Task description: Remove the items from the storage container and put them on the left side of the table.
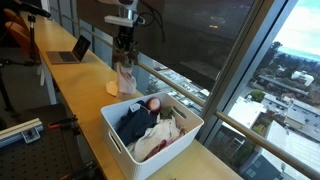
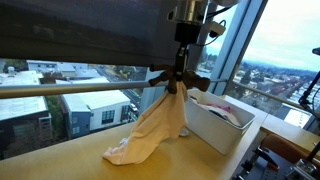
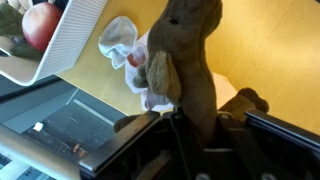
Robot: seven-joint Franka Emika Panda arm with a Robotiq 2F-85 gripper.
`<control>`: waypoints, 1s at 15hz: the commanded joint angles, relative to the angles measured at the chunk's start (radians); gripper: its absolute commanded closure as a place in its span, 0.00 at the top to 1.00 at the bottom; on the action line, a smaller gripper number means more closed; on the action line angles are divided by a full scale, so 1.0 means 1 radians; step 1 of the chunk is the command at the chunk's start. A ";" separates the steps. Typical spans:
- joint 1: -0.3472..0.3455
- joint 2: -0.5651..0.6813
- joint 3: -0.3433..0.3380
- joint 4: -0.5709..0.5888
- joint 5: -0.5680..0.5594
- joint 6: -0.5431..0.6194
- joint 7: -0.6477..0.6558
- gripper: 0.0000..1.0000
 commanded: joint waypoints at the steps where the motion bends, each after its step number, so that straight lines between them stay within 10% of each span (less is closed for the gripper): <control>1: 0.019 -0.058 0.022 -0.086 -0.008 0.020 0.022 0.04; 2: 0.026 -0.066 0.028 -0.102 -0.008 0.020 0.027 0.04; 3: 0.033 -0.074 0.031 -0.117 -0.010 0.019 0.036 0.36; 11: -0.002 -0.158 0.022 -0.185 -0.007 0.020 0.043 0.95; 15: -0.053 -0.204 -0.004 -0.250 -0.019 0.051 0.043 1.00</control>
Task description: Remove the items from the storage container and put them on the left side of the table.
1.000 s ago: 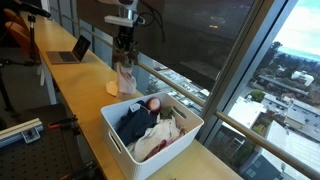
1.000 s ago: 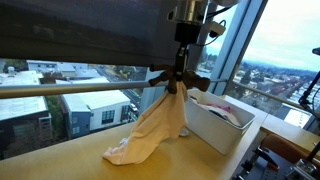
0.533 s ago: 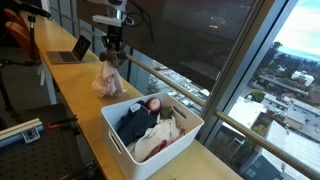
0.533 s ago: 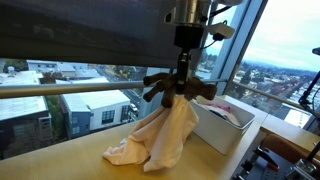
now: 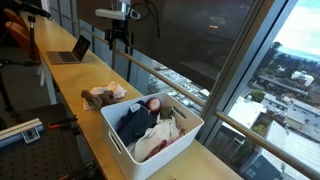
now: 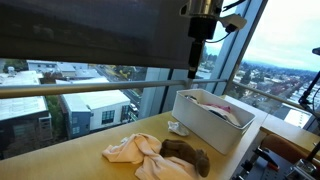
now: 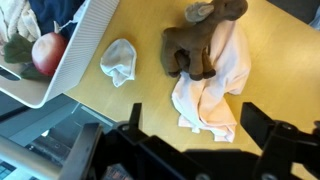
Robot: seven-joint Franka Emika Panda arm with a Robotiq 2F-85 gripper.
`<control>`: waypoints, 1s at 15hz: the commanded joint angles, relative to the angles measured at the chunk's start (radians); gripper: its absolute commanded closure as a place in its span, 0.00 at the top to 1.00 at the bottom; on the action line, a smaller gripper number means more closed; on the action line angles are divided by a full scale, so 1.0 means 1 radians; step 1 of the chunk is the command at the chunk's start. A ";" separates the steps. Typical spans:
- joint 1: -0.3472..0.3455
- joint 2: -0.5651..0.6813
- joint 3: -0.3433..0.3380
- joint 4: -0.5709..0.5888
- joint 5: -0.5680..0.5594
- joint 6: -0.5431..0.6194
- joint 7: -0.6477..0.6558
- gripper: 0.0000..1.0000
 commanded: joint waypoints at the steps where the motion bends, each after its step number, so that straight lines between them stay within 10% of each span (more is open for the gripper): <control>1: -0.053 -0.067 -0.033 -0.107 -0.027 0.059 0.002 1.00; 15: -0.304 0.038 -0.232 -0.285 -0.113 0.417 -0.005 1.00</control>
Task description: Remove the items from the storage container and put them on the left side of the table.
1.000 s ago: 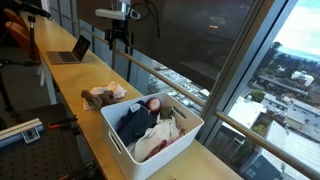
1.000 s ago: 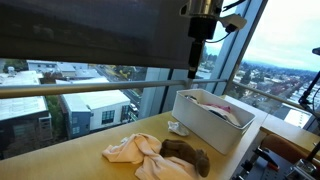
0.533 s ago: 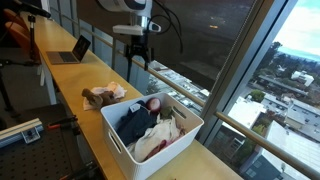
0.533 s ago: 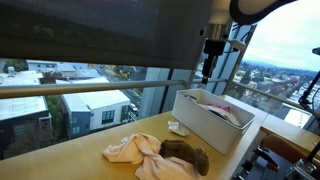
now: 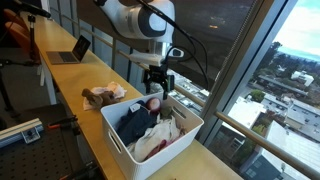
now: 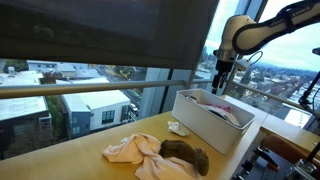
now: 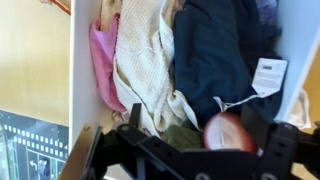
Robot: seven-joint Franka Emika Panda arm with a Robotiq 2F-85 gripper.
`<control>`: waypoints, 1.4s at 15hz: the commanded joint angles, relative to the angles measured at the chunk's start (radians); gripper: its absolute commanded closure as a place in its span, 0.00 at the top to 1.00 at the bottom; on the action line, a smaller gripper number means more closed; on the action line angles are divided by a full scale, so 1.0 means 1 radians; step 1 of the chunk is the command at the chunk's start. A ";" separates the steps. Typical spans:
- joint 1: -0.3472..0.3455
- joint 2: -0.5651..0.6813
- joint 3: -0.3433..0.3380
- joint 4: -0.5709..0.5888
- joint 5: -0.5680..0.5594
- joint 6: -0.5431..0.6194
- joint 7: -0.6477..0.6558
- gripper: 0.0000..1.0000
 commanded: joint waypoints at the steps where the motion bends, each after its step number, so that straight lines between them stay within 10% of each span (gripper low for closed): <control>1: -0.035 0.057 -0.028 -0.030 -0.008 0.094 -0.003 1.00; 13: -0.102 0.386 -0.062 -0.026 0.019 0.368 -0.007 1.00; 15: -0.096 0.382 -0.055 -0.078 0.023 0.400 -0.008 0.72; 21: -0.057 0.120 -0.039 -0.321 0.021 0.408 -0.008 0.39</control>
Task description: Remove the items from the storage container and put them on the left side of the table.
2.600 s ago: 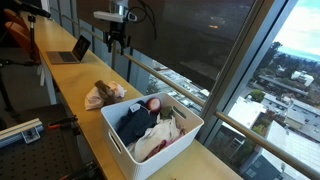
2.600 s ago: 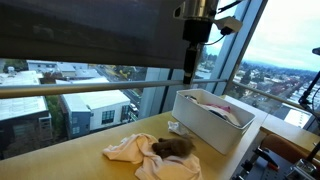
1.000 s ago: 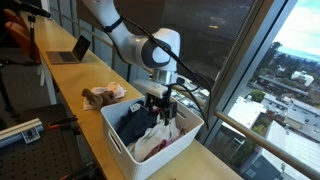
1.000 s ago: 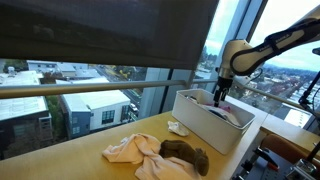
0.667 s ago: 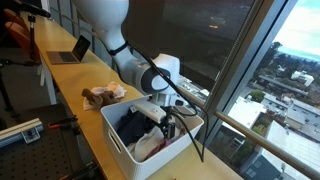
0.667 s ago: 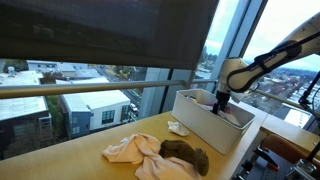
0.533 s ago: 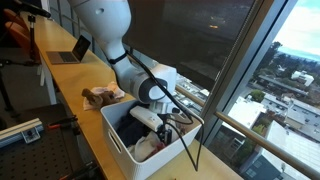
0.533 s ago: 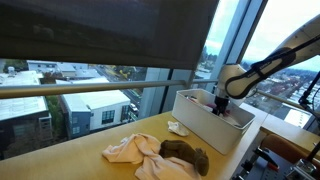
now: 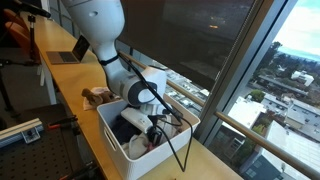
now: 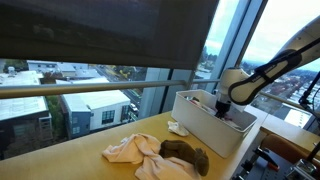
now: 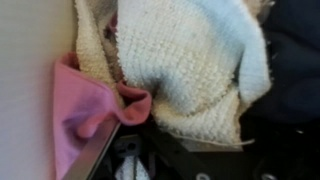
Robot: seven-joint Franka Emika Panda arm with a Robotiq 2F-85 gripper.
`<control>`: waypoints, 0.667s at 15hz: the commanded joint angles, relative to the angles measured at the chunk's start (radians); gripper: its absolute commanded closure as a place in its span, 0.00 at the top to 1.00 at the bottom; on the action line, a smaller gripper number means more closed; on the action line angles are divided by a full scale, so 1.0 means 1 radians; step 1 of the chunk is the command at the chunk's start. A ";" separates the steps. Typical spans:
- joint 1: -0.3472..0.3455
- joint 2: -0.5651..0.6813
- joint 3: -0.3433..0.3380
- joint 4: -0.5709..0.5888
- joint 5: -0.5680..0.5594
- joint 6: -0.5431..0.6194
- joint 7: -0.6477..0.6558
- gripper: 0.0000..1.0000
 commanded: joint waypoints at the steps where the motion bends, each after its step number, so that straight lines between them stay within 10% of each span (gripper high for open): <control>1: 0.027 -0.207 0.020 -0.206 0.020 0.004 -0.009 0.32; 5: 0.032 -0.419 0.031 -0.322 0.036 -0.043 -0.024 0.02; 10: 0.020 -0.631 0.032 -0.292 0.094 -0.189 -0.075 0.05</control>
